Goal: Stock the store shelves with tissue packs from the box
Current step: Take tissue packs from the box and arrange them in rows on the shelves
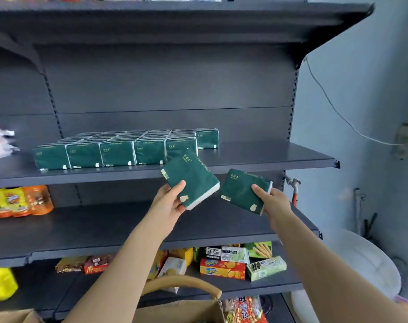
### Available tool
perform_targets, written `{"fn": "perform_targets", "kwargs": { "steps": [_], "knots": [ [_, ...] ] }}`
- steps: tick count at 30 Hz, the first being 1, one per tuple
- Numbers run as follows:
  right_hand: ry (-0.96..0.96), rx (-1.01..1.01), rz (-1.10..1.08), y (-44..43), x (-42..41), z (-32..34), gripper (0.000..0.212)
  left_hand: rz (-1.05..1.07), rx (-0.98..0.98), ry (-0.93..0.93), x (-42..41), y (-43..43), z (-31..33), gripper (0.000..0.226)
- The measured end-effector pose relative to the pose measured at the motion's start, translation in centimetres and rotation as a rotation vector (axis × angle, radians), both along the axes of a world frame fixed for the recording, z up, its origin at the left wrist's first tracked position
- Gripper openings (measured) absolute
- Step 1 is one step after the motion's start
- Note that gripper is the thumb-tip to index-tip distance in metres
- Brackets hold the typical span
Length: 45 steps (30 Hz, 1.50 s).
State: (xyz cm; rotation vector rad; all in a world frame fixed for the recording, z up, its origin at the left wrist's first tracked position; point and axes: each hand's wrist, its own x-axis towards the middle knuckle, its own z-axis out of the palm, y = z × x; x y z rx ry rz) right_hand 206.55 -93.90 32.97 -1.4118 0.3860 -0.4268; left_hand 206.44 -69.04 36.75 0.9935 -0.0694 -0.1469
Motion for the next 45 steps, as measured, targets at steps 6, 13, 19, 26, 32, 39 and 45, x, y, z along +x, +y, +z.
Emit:
{"fn": "perform_targets", "kwargs": {
  "steps": [6,13,19,26,32,39,45],
  "knots": [
    [-0.054,-0.113,-0.033,-1.2,6.0,4.6,0.03,-0.018,-0.013,-0.097,6.0,-0.1,2.9,0.014],
    [-0.074,-0.336,-0.078,-1.7,13.9,9.3,0.03,0.024,-0.008,-0.189,13.8,0.0,6.6,0.012],
    [-0.078,-0.512,-0.062,-1.8,21.3,10.8,0.037,0.091,0.017,-0.237,18.6,-0.4,8.3,0.027],
    [-0.02,-0.736,-0.042,-2.1,30.8,10.7,0.039,0.257,0.011,-0.251,23.4,-1.4,10.4,0.031],
    [-0.012,-0.88,-0.007,-2.2,38.0,9.2,0.037,0.347,0.029,-0.26,26.8,-3.4,11.3,0.037],
    [0.002,-0.927,0.063,-2.1,42.4,5.9,0.041,0.349,0.041,-0.281,28.9,-5.5,10.9,0.033],
    [0.109,-0.906,0.114,-2.7,43.3,4.9,0.048,0.34,0.047,-0.292,28.9,-6.0,10.3,0.033]
  ]
}}
